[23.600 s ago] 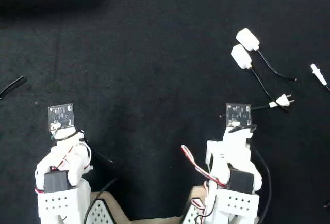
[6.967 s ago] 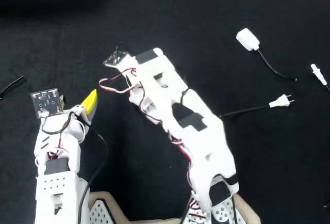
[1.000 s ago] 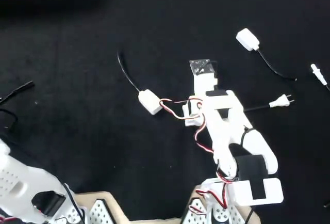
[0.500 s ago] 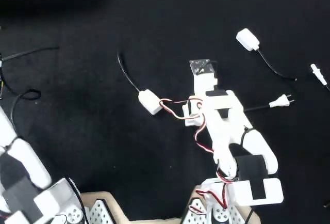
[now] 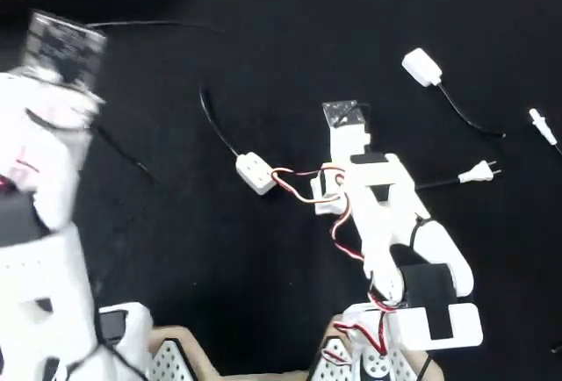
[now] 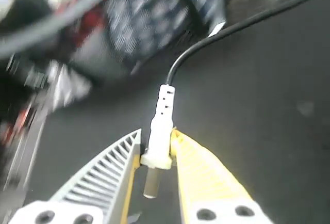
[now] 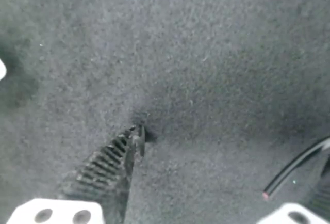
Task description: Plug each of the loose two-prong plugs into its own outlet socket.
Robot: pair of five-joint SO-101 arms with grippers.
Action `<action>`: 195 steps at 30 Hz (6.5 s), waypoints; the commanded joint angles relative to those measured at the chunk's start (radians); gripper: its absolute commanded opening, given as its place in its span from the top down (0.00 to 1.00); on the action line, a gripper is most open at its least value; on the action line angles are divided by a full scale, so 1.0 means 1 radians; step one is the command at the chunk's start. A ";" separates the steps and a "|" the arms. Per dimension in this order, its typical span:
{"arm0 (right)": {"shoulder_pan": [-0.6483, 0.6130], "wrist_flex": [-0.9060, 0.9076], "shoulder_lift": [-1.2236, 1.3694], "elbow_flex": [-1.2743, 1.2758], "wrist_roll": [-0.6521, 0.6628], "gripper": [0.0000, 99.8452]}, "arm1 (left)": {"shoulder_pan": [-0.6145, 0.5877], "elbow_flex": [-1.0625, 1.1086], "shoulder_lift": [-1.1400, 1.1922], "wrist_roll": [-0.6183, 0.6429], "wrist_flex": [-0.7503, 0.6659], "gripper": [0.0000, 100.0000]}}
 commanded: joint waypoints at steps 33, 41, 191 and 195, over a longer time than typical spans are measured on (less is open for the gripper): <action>0.021 0.132 -0.036 -0.243 0.025 0.51 | 0.530 0.883 -0.968 0.020 -0.084 0.97; -0.089 0.198 -0.036 -0.285 0.025 0.81 | 0.688 1.107 -0.968 0.020 -0.324 0.97; -0.511 0.790 -0.113 -0.816 0.196 0.81 | 0.757 1.380 -0.961 0.015 -0.620 0.97; -0.559 0.844 -0.113 -0.846 0.196 0.81 | 0.762 1.382 -0.901 0.015 -0.651 0.97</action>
